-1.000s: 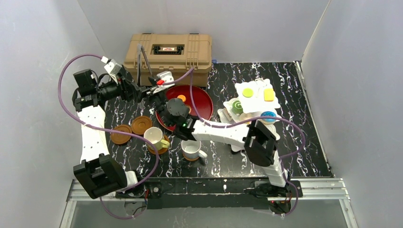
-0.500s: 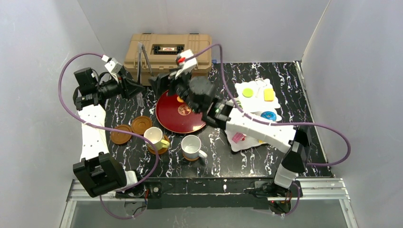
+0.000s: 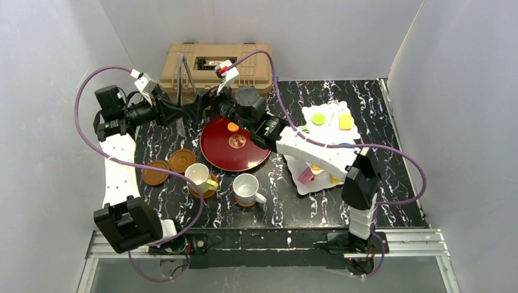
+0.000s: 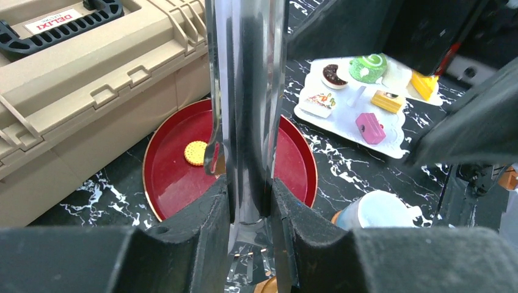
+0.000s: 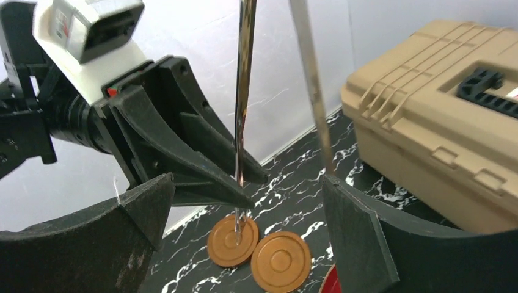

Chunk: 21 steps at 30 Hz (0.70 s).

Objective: Serve the afternoon tea
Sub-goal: Pick up the clamp from the center of the board.

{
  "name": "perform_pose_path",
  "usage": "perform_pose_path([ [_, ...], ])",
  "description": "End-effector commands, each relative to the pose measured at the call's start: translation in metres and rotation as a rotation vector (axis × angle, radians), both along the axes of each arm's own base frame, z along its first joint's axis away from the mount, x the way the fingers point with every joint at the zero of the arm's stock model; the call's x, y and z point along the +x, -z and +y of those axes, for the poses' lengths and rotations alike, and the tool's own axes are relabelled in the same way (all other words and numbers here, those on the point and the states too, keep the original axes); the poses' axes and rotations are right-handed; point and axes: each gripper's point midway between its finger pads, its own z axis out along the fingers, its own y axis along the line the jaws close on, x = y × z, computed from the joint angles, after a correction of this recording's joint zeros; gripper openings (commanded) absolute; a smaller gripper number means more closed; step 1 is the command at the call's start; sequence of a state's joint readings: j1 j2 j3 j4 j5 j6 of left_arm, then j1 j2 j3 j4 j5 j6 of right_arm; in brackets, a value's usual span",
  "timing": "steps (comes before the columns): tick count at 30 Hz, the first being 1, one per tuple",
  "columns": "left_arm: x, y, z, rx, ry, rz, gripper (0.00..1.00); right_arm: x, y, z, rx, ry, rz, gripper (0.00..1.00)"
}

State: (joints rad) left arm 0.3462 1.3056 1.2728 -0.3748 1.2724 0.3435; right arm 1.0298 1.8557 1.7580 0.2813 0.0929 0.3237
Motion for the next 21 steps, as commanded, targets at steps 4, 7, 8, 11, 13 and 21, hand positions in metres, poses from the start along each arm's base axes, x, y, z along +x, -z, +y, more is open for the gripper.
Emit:
perform_pose_path([
  [4,-0.008,-0.017,-0.008,-0.013,0.053,-0.037,0.1,0.003,-0.048,0.006,0.213,-0.012,-0.018,0.98],
  [7,-0.009,-0.017,-0.008,-0.009,0.055,-0.036,0.1,0.009,-0.049,-0.001,0.219,0.038,-0.033,0.98],
  [8,-0.009,-0.017,-0.008,-0.01,0.057,-0.035,0.1,0.012,-0.047,-0.002,0.206,0.052,-0.039,0.98],
  [11,-0.01,-0.017,-0.008,-0.013,0.061,-0.035,0.1,0.021,-0.043,0.001,0.177,0.091,-0.043,0.98],
  [13,-0.01,-0.017,-0.008,-0.014,0.063,-0.033,0.1,0.026,-0.04,0.005,0.174,0.106,-0.038,0.98],
  [21,-0.01,-0.014,-0.008,-0.011,0.062,-0.032,0.1,0.014,-0.044,0.029,0.218,0.016,-0.032,0.98],
])
